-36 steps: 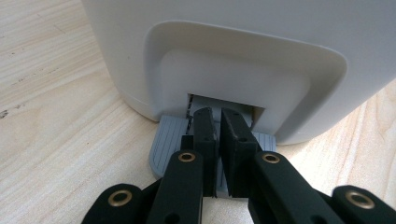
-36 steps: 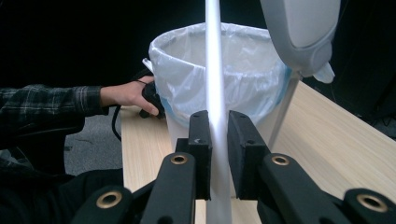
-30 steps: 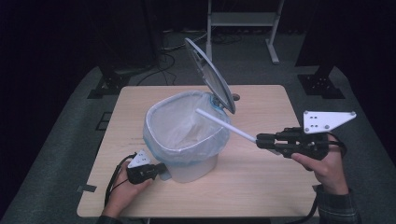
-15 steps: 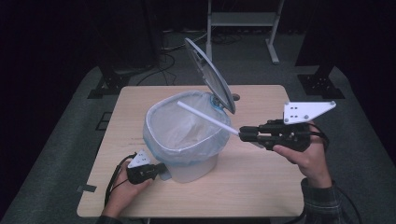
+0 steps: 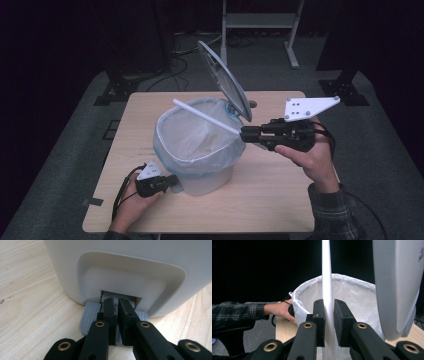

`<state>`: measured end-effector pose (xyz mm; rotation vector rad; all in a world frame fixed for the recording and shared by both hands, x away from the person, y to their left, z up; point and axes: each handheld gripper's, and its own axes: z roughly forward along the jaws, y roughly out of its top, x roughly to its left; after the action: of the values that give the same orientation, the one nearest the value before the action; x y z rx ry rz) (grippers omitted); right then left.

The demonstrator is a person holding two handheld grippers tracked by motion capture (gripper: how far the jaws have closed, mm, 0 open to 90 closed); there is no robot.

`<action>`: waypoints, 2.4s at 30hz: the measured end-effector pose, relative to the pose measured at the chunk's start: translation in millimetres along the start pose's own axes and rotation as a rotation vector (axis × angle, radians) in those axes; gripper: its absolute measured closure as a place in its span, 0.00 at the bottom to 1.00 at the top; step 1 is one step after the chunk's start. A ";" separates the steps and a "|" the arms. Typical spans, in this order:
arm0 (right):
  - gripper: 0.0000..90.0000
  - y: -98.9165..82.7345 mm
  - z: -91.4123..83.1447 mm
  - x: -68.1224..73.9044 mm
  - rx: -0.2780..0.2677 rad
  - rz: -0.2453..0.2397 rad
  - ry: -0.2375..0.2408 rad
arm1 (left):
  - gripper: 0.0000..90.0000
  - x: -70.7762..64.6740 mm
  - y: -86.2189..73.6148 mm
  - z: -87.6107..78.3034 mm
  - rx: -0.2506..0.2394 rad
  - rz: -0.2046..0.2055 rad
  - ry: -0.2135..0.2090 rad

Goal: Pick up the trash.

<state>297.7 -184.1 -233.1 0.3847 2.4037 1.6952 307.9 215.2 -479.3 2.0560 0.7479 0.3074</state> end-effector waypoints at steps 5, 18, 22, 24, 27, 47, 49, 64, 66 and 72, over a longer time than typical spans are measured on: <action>0.88 6.7 7.6 0.9 0.007 -0.001 -0.009 | 0.95 0.0 0.0 0.0 0.000 0.001 0.000; 0.88 20.0 25.9 5.2 0.044 -0.024 -0.062 | 0.95 0.0 0.1 0.0 0.001 0.003 0.000; 0.88 20.4 29.2 5.3 0.049 -0.019 -0.071 | 0.95 0.0 0.1 0.1 0.000 0.003 -0.001; 0.88 20.5 30.6 5.0 0.049 -0.020 -0.070 | 0.95 0.0 0.1 0.1 0.001 0.003 -0.001; 0.88 20.9 31.6 4.4 0.051 -0.017 -0.070 | 0.95 0.0 0.3 0.3 0.001 0.005 -0.001; 0.88 20.1 33.1 1.8 0.056 -0.013 -0.087 | 0.94 -0.2 0.7 1.0 0.001 0.004 -0.004; 0.88 19.8 32.9 1.7 0.062 -0.011 -0.088 | 0.94 -0.2 0.7 1.0 0.001 0.003 -0.005; 0.87 19.8 32.1 2.6 0.061 -0.017 -0.093 | 0.94 -0.2 0.8 1.1 0.002 0.005 -0.004; 0.87 19.9 31.8 3.0 0.060 -0.019 -0.093 | 0.94 -0.3 0.9 1.1 0.003 0.007 -0.003; 0.87 20.8 31.2 3.4 0.059 -0.022 -0.091 | 0.94 -0.3 1.0 1.2 0.003 0.007 -0.004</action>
<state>305.8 -148.4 -224.0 0.4322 2.3879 1.5655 308.6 213.8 -479.1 2.0616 0.7393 0.3069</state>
